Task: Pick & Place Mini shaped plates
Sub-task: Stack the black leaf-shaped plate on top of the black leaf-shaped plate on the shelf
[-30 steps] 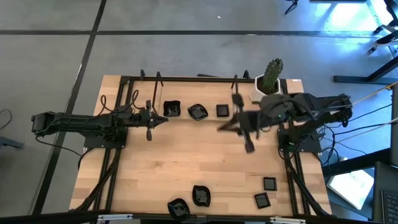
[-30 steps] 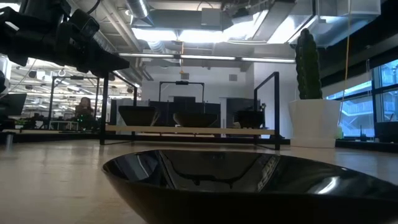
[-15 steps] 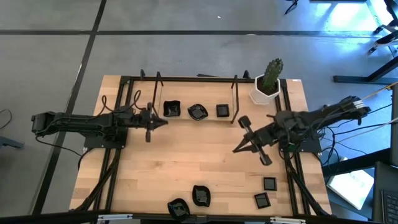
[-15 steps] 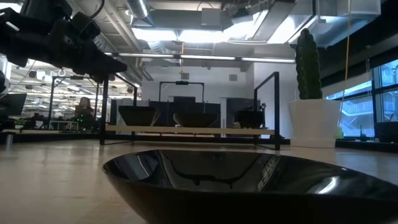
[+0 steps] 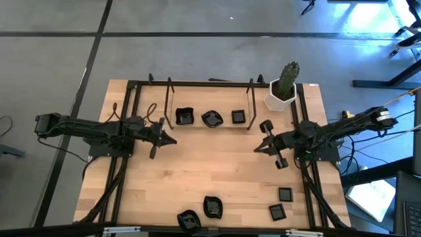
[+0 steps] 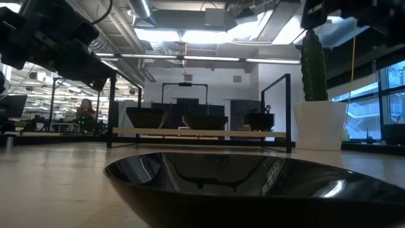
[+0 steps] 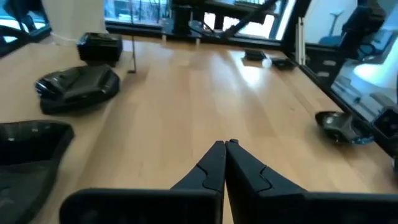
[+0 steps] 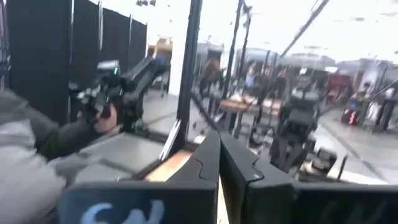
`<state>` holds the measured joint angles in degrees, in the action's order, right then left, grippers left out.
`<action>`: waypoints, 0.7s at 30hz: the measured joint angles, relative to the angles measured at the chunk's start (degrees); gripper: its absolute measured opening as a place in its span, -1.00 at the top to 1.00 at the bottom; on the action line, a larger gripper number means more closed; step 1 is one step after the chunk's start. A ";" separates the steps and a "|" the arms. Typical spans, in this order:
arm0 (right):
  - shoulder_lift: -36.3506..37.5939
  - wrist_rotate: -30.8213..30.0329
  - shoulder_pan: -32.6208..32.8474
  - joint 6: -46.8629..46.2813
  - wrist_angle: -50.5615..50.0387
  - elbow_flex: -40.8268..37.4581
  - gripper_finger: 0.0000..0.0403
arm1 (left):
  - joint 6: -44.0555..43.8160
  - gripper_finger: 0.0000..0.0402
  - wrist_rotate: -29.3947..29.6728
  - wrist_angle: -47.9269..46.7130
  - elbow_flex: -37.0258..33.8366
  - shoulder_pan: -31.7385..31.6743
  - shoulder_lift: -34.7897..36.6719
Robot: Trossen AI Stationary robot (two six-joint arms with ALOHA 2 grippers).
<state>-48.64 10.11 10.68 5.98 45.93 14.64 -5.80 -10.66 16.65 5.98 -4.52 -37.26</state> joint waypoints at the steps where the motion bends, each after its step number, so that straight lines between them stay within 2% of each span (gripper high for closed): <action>1: -0.02 0.11 -0.08 0.02 -0.63 -0.03 0.98 | 0.02 0.98 1.01 0.04 0.00 1.09 -0.41; 8: -0.20 0.17 -0.06 0.13 -1.47 -0.01 0.98 | 2.09 0.99 8.29 0.28 0.00 6.27 -0.95; 12: 1.14 4.61 -0.06 -1.64 -2.77 2.06 0.98 | 3.35 0.97 9.57 1.13 0.00 7.27 -0.93; 16: 5.37 8.90 -0.06 -3.64 -13.20 4.90 0.98 | 4.68 0.95 9.63 2.48 0.00 7.98 -0.91; 21: 13.77 5.70 -0.06 -2.89 -26.55 6.60 0.98 | 4.84 0.96 9.74 3.22 0.00 8.79 -0.74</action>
<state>-34.88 15.81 10.61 3.08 19.38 21.23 -0.96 -0.92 19.87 5.98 4.27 -38.00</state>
